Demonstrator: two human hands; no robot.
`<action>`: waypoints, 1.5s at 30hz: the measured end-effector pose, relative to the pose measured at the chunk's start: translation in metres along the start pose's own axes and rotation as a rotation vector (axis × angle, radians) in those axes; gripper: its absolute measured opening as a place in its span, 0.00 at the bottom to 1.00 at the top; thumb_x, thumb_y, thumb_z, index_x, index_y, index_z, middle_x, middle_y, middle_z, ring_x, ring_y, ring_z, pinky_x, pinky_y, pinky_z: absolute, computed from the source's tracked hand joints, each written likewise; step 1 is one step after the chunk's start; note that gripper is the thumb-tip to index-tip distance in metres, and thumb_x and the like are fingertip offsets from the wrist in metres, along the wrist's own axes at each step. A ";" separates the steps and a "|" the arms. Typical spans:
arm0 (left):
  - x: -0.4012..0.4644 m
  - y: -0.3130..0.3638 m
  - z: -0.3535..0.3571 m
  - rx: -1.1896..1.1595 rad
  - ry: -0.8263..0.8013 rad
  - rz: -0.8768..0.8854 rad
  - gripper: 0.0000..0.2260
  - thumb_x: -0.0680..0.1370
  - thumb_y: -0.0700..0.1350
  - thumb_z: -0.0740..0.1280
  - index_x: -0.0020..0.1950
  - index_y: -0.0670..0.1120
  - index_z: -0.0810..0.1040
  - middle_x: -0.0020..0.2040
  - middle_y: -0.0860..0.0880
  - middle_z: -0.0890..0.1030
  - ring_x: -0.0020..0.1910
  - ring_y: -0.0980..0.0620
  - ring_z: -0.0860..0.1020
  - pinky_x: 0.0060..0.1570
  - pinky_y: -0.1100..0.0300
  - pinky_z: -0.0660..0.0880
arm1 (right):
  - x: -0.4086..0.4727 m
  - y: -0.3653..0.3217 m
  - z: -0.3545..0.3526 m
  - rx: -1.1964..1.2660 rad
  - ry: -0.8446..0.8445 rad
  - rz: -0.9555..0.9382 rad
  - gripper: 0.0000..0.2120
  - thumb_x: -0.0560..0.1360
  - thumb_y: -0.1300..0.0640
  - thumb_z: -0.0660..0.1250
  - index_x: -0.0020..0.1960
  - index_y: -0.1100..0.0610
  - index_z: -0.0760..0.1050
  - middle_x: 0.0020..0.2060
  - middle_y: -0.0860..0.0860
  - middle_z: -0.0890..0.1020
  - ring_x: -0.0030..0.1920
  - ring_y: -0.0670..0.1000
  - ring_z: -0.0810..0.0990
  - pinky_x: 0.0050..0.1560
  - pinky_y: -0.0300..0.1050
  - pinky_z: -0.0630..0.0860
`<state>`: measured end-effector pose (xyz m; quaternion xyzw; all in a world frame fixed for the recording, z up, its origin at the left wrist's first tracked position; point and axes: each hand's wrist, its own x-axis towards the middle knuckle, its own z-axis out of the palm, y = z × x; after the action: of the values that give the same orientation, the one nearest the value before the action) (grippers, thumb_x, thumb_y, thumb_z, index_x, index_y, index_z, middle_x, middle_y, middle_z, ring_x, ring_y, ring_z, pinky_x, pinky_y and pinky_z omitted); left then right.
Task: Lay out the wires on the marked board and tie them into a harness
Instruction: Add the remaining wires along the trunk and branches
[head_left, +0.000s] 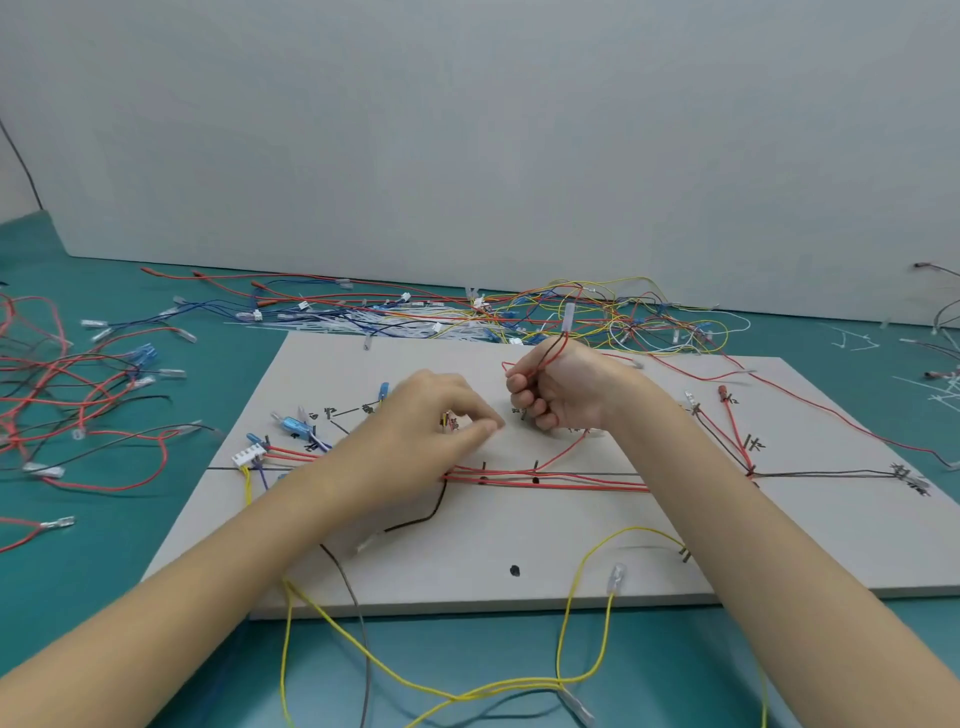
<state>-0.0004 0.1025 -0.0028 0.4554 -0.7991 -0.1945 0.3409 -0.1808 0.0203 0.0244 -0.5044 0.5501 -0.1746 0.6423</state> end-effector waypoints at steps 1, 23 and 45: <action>0.002 -0.002 -0.003 -0.037 0.055 -0.036 0.06 0.78 0.44 0.68 0.49 0.51 0.85 0.44 0.57 0.81 0.47 0.63 0.75 0.43 0.74 0.64 | 0.000 0.000 0.000 -0.007 -0.001 -0.002 0.12 0.77 0.59 0.53 0.35 0.52 0.64 0.23 0.46 0.68 0.22 0.45 0.62 0.27 0.40 0.54; 0.035 -0.003 0.033 -0.271 0.136 -0.113 0.13 0.71 0.44 0.76 0.49 0.62 0.81 0.48 0.55 0.83 0.48 0.54 0.82 0.45 0.64 0.77 | -0.002 0.011 -0.013 -0.062 -0.200 -0.145 0.17 0.71 0.58 0.58 0.24 0.53 0.72 0.20 0.47 0.65 0.28 0.49 0.53 0.29 0.43 0.57; 0.030 -0.014 -0.023 -0.626 0.695 -0.207 0.24 0.83 0.45 0.58 0.27 0.47 0.59 0.23 0.54 0.60 0.25 0.53 0.59 0.26 0.61 0.56 | -0.019 0.012 -0.044 -0.075 -0.031 -0.256 0.18 0.77 0.50 0.60 0.58 0.58 0.80 0.26 0.51 0.59 0.23 0.48 0.56 0.21 0.36 0.57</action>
<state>0.0139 0.0695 0.0158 0.4460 -0.4915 -0.2950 0.6874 -0.2301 0.0196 0.0296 -0.5967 0.4775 -0.2266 0.6039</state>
